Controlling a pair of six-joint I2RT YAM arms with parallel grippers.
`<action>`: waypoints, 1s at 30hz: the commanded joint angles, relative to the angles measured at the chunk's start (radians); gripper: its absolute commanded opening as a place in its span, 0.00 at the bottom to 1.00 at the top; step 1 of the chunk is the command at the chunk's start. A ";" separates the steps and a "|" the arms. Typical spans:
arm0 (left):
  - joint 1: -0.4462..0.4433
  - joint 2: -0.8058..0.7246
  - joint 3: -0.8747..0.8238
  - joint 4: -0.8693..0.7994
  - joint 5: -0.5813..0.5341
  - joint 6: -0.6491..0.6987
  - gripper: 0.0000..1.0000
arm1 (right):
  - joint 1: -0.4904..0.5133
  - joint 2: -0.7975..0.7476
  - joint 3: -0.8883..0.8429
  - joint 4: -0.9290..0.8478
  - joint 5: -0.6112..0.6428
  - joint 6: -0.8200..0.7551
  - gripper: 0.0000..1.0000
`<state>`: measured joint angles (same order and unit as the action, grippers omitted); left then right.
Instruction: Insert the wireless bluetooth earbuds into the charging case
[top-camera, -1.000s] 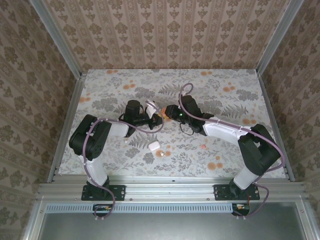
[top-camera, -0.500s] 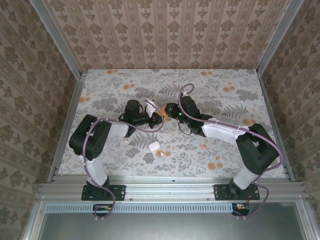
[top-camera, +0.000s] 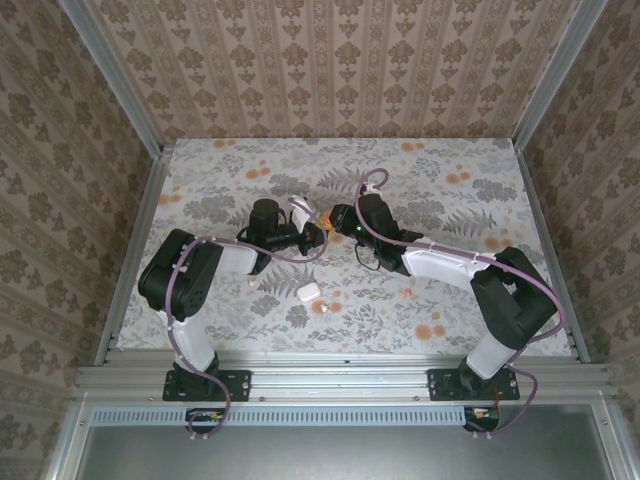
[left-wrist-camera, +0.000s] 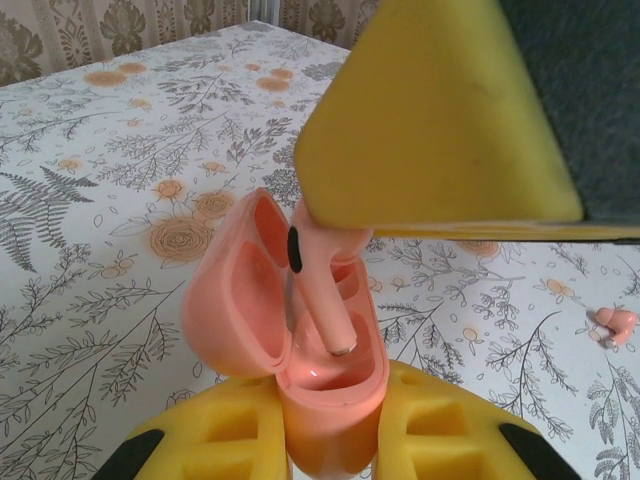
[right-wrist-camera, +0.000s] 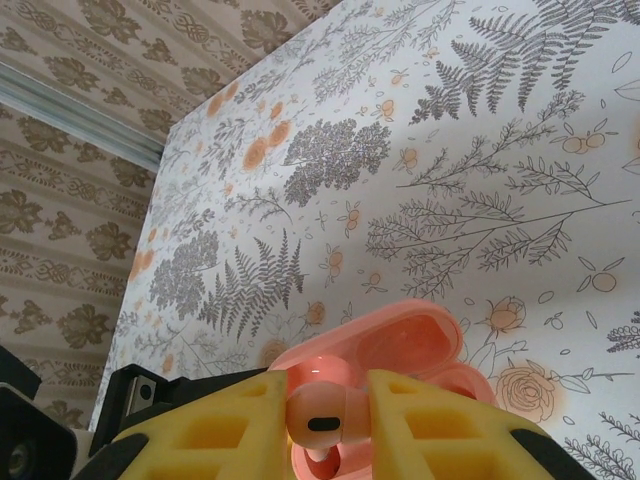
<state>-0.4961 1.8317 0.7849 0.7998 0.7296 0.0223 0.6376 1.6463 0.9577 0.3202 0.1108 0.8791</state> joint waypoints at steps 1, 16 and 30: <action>0.004 -0.003 0.004 0.049 0.022 -0.035 0.08 | 0.011 0.018 -0.011 0.045 0.036 0.001 0.25; 0.006 0.008 0.000 0.147 0.020 -0.109 0.08 | 0.035 0.035 -0.025 0.055 0.031 -0.023 0.28; 0.010 -0.008 -0.015 0.132 0.024 -0.067 0.08 | 0.018 -0.052 -0.015 0.011 -0.021 -0.049 0.40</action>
<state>-0.4904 1.8339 0.7811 0.8806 0.7330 -0.0601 0.6605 1.6489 0.9466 0.3897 0.1192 0.8581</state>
